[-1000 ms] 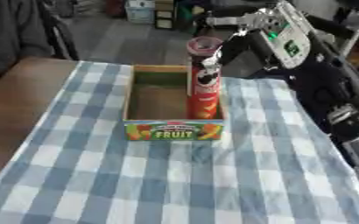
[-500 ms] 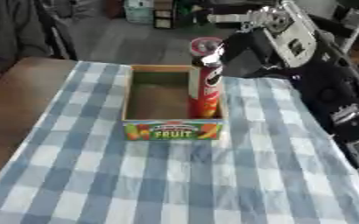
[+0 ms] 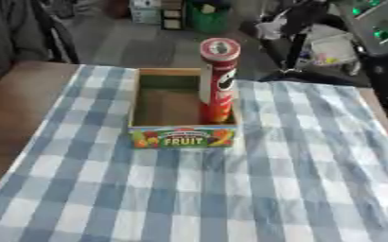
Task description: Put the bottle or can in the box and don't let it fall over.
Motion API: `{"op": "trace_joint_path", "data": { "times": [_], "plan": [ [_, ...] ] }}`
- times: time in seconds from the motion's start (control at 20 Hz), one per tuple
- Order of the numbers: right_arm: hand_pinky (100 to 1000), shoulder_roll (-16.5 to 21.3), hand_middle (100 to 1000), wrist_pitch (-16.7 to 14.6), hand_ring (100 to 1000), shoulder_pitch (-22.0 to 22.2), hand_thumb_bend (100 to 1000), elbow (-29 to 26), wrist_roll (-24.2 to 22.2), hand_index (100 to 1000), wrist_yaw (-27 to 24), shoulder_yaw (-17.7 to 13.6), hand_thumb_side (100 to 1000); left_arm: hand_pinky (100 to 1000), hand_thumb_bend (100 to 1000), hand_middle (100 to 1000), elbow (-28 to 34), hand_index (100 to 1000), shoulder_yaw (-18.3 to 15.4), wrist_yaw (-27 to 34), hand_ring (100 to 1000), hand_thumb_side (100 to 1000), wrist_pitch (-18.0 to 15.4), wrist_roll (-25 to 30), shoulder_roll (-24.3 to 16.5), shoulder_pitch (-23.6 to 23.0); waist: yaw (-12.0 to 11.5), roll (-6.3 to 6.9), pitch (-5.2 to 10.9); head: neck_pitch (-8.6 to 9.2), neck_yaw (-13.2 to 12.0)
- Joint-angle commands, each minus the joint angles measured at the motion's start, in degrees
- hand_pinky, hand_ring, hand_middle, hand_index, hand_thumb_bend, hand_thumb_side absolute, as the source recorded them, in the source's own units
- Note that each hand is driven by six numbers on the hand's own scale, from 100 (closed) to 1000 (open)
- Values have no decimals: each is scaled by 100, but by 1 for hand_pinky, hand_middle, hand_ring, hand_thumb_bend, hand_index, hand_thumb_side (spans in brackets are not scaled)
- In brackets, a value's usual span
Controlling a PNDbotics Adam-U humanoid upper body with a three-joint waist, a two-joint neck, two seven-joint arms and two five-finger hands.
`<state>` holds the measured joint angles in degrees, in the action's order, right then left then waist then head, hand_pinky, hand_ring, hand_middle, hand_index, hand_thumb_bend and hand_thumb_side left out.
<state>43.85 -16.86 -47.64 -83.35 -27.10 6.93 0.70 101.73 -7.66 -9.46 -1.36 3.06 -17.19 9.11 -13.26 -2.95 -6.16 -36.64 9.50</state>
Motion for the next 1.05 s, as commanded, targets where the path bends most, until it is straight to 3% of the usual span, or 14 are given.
{"op": "trace_joint_path", "data": {
  "times": [0.05,0.3,0.5,0.75,1.05],
  "plan": [
    [850,569,936,290,912,534,263,-538,901,1000,-650,-422,420,794,588,736,71,857,-75,-19,745,606,2,-64,-126,21,86,25,93,-30,-103],
    [833,566,921,504,895,1838,235,-836,1871,1000,-1222,-862,410,794,588,736,63,856,-84,-29,746,606,5,-83,-114,-8,341,25,103,-119,-248],
    [827,258,916,585,892,2448,222,-931,2204,999,-1368,-1009,412,794,588,737,45,856,-69,-36,747,607,3,-72,-109,-62,517,27,137,-316,-391],
    [819,-157,905,692,881,2782,215,-892,2508,993,-1535,-1063,409,795,588,739,9,855,-34,-47,748,608,-4,-39,-85,-161,670,46,207,-697,-738],
    [815,-388,904,761,878,2836,209,-812,2577,993,-1624,-981,402,796,597,744,-32,855,20,-61,752,612,-27,33,-44,-251,790,68,276,-747,-869]
  ]
}}
